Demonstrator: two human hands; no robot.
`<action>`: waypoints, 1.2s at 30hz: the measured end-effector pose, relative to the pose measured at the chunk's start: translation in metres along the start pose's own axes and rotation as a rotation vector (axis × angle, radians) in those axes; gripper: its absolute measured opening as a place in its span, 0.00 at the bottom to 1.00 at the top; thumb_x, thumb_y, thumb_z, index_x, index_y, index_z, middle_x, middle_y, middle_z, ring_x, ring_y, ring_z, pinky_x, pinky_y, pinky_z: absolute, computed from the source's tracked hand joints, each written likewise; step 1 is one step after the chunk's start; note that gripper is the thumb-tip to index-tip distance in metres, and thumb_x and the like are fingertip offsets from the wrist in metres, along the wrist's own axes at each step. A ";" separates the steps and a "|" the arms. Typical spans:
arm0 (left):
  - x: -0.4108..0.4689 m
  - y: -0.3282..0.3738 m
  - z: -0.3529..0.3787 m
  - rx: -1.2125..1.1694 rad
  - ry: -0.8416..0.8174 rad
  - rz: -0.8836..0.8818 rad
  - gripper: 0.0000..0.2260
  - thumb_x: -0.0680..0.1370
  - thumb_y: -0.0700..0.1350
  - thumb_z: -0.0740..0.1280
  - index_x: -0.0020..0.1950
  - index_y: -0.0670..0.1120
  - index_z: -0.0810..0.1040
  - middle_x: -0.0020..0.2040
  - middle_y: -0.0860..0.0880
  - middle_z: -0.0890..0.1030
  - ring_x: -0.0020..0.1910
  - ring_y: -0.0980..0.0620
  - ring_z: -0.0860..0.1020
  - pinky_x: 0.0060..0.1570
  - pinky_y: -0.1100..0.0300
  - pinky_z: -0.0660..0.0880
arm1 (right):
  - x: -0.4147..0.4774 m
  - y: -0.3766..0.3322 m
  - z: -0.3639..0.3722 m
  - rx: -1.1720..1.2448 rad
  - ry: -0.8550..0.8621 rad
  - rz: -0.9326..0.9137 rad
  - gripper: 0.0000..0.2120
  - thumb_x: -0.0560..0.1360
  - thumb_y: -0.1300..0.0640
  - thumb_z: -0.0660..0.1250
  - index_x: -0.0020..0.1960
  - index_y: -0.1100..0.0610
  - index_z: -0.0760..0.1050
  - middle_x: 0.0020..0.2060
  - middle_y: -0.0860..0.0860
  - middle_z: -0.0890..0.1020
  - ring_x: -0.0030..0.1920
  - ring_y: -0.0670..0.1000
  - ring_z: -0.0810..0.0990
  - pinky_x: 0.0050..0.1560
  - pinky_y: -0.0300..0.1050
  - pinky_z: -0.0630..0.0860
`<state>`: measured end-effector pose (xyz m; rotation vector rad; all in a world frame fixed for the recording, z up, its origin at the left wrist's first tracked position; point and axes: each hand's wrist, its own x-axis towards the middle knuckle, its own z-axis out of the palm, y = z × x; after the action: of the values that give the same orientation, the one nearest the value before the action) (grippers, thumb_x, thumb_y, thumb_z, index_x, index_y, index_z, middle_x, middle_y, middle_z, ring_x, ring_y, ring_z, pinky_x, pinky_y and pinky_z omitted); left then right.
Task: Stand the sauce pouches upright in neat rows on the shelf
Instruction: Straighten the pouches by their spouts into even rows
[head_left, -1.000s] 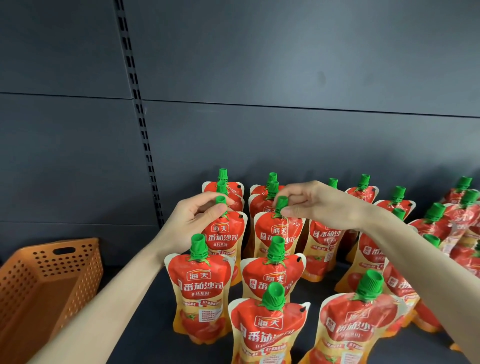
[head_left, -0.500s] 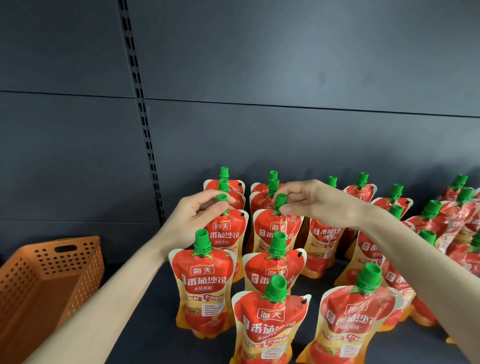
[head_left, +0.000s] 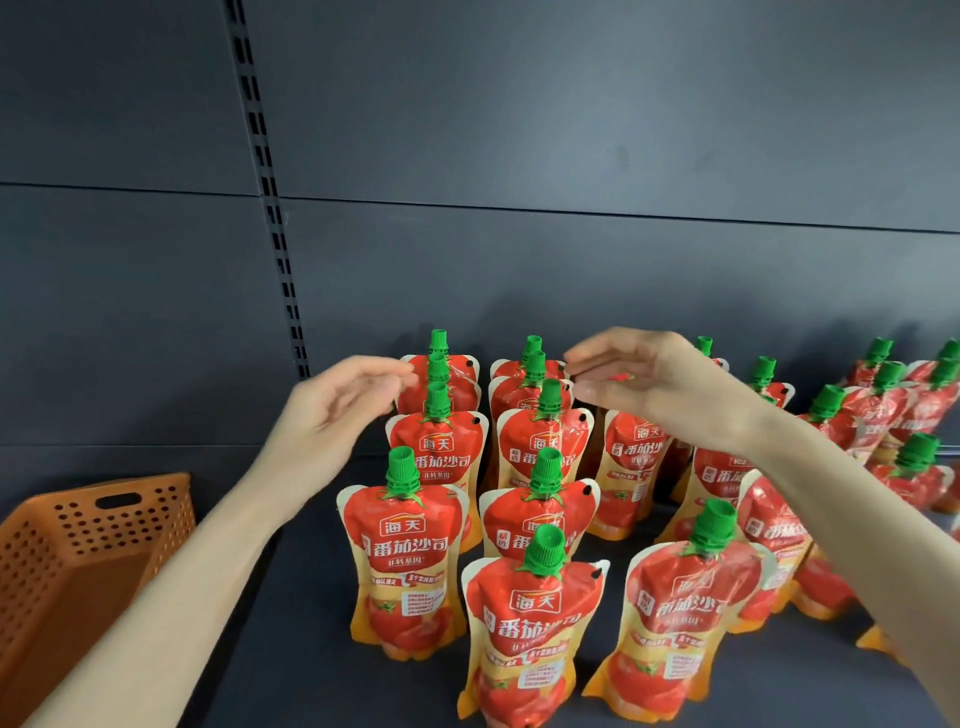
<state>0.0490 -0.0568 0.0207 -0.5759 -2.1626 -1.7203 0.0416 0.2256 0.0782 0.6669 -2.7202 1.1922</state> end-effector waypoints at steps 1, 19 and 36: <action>-0.004 0.002 -0.003 0.019 0.025 0.027 0.09 0.77 0.49 0.63 0.52 0.48 0.80 0.51 0.56 0.83 0.54 0.60 0.79 0.55 0.66 0.75 | -0.006 -0.003 -0.002 0.013 0.016 -0.021 0.12 0.71 0.53 0.70 0.53 0.53 0.78 0.48 0.46 0.83 0.50 0.42 0.81 0.56 0.43 0.78; -0.070 0.024 0.028 -0.070 0.046 -0.187 0.10 0.76 0.44 0.63 0.55 0.46 0.78 0.49 0.52 0.83 0.51 0.55 0.81 0.46 0.65 0.78 | -0.026 -0.016 0.011 0.082 -0.442 0.007 0.11 0.77 0.62 0.63 0.57 0.64 0.76 0.26 0.39 0.79 0.28 0.37 0.77 0.32 0.27 0.70; -0.043 0.012 0.037 -0.070 -0.003 -0.188 0.09 0.78 0.46 0.62 0.57 0.51 0.76 0.55 0.52 0.80 0.55 0.56 0.79 0.49 0.62 0.78 | -0.022 -0.010 0.009 0.018 -0.292 0.093 0.10 0.76 0.55 0.65 0.56 0.54 0.78 0.52 0.50 0.83 0.54 0.49 0.81 0.63 0.50 0.73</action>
<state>0.0929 -0.0237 0.0021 -0.4030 -2.2282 -1.8981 0.0661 0.2212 0.0728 0.7809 -3.0127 1.2279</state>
